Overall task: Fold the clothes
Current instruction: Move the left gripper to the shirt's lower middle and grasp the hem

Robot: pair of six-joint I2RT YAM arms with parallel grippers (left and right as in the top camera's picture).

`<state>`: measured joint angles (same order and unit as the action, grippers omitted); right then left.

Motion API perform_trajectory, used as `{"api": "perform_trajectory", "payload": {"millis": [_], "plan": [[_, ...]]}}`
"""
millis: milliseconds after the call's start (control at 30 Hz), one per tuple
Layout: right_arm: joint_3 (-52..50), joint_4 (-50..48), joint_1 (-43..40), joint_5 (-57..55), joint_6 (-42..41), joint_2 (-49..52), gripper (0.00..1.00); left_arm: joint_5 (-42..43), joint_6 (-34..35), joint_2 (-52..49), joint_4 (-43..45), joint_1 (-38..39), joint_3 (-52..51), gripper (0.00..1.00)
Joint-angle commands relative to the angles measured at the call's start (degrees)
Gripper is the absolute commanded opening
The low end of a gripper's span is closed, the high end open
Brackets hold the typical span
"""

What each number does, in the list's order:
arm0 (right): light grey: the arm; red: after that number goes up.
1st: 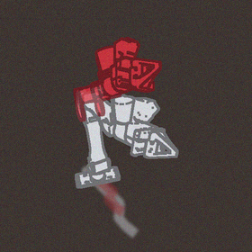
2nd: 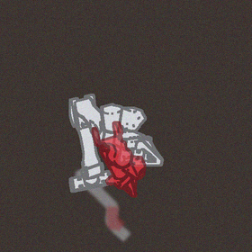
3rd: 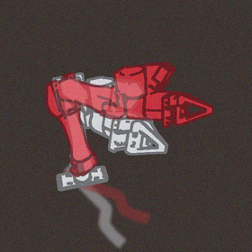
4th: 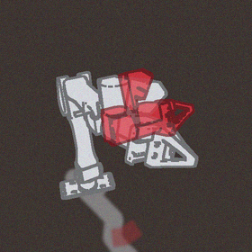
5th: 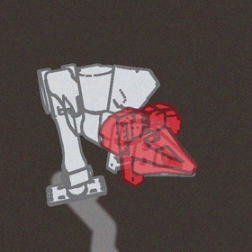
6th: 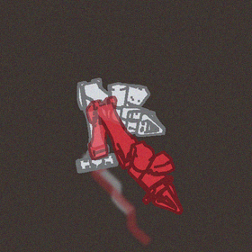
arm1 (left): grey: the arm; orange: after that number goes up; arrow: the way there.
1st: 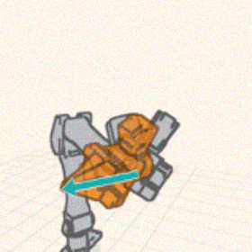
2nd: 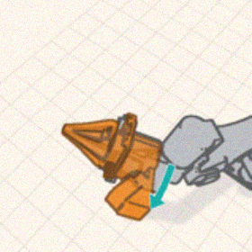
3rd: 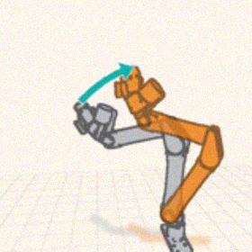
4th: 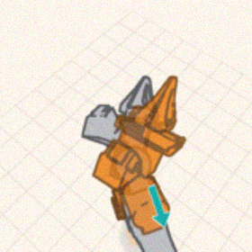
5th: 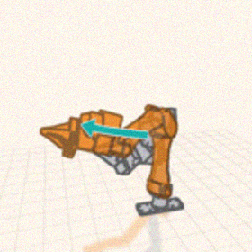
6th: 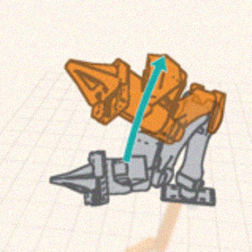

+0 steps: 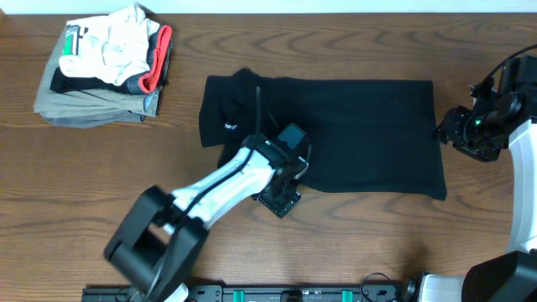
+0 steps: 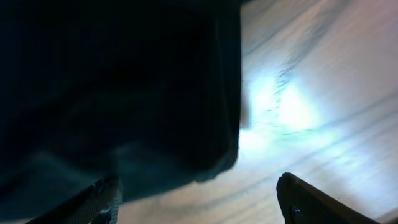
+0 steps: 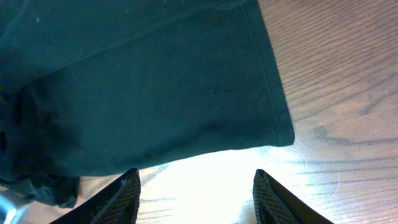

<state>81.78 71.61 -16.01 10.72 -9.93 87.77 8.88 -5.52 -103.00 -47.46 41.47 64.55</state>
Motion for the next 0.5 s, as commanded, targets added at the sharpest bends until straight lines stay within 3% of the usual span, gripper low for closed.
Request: {"api": "perform_trajectory", "payload": {"millis": [0,167,300,367,400,467], "plan": [[-0.15,-0.09,0.66,0.46,0.37,-0.55,0.56,1.27,-3.10,-2.01,-0.20,-0.02,-0.59,0.81],[-0.15,-0.09,0.66,0.48,0.37,-0.55,0.56,1.20,-3.28,-2.97,0.31,-0.02,-0.59,0.79],[-0.15,0.35,0.72,0.48,0.37,-0.55,0.55,1.20,-3.23,-5.18,0.59,-0.02,-0.59,0.67],[-0.15,0.90,0.70,0.44,0.39,-0.55,0.54,1.20,-3.21,-6.62,0.52,-0.02,-0.59,0.56],[-0.15,1.14,0.72,0.44,0.46,-0.55,0.54,1.16,-3.19,-7.34,0.48,-0.02,-0.59,0.45],[-0.15,1.53,0.70,0.24,0.81,-0.55,0.54,0.72,-2.03,-8.02,0.50,-0.02,-0.59,0.12]]}}
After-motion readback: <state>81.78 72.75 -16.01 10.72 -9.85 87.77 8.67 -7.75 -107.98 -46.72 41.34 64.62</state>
